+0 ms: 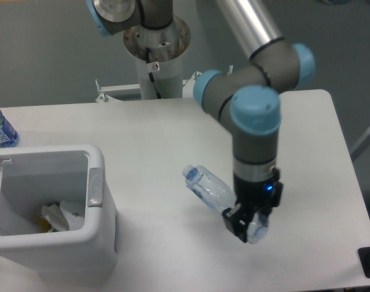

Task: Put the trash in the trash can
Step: 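Lift the bottle and carry it over the white bin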

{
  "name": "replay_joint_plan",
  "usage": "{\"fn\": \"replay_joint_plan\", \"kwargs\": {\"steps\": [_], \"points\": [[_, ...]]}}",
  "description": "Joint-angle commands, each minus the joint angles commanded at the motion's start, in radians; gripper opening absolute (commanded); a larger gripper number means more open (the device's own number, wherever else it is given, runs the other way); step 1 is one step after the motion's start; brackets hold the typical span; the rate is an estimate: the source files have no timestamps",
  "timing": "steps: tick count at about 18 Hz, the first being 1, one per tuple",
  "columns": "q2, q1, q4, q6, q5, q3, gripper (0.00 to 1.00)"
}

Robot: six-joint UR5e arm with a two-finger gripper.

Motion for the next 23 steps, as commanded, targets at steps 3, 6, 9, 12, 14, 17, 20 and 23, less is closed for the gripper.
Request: {"fn": "replay_joint_plan", "kwargs": {"steps": [3,6,9,12,14,17,20,23], "points": [[0.045,-0.011,0.072,-0.051,-0.044,0.022,0.63],[0.077,-0.055,0.104,-0.051,-0.065,0.035,0.63],[0.103,-0.104,0.114,-0.046,-0.065,0.045,0.63],[0.109,-0.179,0.115,-0.046,-0.065,0.065,0.63],[0.109,-0.230,0.115,-0.045,-0.062,0.065,0.63],[0.106,-0.303,0.115,-0.043,-0.060,0.057,0.63],[0.089,-0.369,0.132,-0.029,-0.062,0.054,0.63],[0.062,-0.405,0.144,-0.014,-0.062,0.046,0.73]]}}
